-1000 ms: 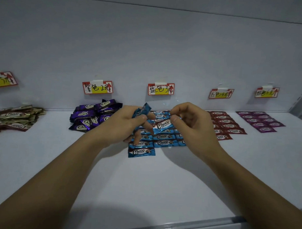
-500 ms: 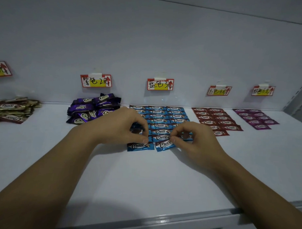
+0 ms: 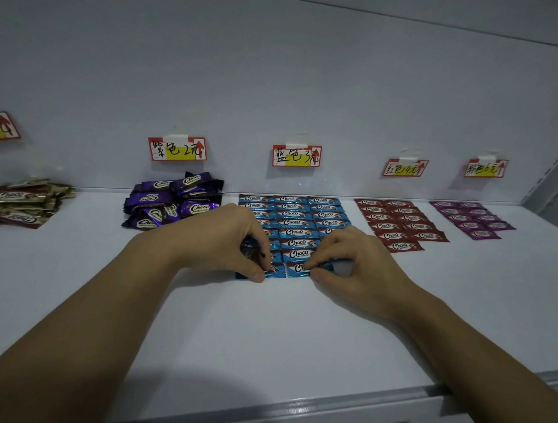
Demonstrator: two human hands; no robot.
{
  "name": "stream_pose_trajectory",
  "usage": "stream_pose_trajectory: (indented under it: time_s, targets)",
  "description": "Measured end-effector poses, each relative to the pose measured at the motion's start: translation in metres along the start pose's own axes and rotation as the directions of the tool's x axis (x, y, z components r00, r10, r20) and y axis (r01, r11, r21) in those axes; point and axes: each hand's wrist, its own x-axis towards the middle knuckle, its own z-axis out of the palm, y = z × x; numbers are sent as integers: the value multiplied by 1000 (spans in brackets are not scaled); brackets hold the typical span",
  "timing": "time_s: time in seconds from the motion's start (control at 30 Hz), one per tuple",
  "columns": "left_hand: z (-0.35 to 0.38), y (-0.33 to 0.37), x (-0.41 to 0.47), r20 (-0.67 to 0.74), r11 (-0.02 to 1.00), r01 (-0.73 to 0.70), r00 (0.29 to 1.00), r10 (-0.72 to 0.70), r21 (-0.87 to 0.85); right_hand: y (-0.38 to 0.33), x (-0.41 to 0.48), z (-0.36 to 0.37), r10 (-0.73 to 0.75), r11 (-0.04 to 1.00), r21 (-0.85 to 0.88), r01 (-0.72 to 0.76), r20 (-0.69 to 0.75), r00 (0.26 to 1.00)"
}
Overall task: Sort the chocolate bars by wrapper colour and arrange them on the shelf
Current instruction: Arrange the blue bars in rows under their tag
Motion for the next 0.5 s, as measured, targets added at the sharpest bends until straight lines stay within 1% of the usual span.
stream_pose_trajectory:
  time_s: [0.2,0.4,0.5]
  targets:
    - [0,1,1,17,1000,2,1000,-2,13,-2,-1,0,-11,1000,-17,11,3,1000]
    - [1,-1,1,-8,999,6,1000,-6,32,-3,-1,0,-5,1000,3,5,6,1000]
    - [1,0,0,2,1000,15,1000,-15,22,-3,-1,1,1,1000,15,-1,5,1000]
